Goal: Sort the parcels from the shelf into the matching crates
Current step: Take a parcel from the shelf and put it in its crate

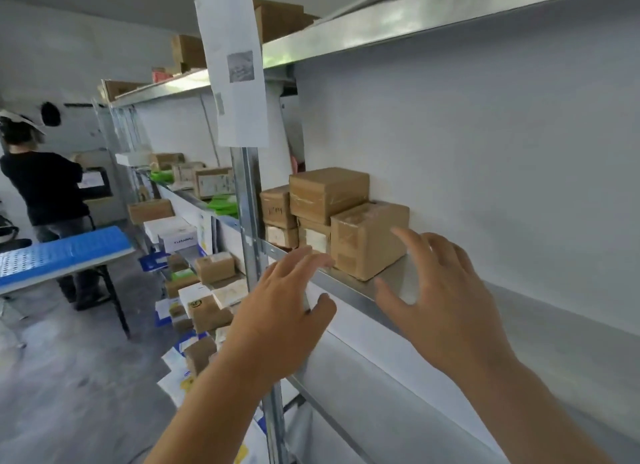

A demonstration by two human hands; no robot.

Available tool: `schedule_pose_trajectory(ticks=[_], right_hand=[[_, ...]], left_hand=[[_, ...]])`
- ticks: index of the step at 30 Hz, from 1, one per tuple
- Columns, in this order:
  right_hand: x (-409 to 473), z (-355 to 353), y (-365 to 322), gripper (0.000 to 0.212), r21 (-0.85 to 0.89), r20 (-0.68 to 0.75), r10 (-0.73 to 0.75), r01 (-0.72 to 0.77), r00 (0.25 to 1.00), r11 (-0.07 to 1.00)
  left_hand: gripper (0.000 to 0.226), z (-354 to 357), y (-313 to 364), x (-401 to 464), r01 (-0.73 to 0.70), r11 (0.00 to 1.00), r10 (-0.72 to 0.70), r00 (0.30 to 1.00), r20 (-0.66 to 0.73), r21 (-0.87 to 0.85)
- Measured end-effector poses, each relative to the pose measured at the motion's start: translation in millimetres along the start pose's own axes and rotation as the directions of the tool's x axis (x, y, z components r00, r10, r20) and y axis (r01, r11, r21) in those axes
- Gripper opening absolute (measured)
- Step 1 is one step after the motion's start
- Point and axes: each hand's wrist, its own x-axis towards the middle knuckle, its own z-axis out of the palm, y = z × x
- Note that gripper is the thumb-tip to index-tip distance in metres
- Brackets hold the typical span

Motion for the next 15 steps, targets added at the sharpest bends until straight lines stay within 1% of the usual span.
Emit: schedule_pose_trajectory(ticks=[3,8,12,15], right_hand=[[34,32,-3,0.077,-0.061,0.021,0.048,-0.047,0.999,0.997],[82,67,-9,0.074,-0.121,0.093,0.235,-0.224,0.967,0.967],[100,92,-9,0.067,-0.049,0.100,0.346,-0.343,0.933,0.938],[106,101,-13,0.065,0.084,0.078,0.428,-0.434,0.900,0.897]], left_hand=[[0.048,18,-27,50,-0.049,0.996,0.050,0.999,0.012,-0.078],[0.041,45,-60,120,-0.110,0.954,0.118,0.993,0.014,-0.278],[0.029,57,-66,144,-0.091,0.887,0.095,0.995,-0.014,-0.452],[0.029,63,-64,150,-0.055,0.838,0.055,0.998,-0.015,-0.543]])
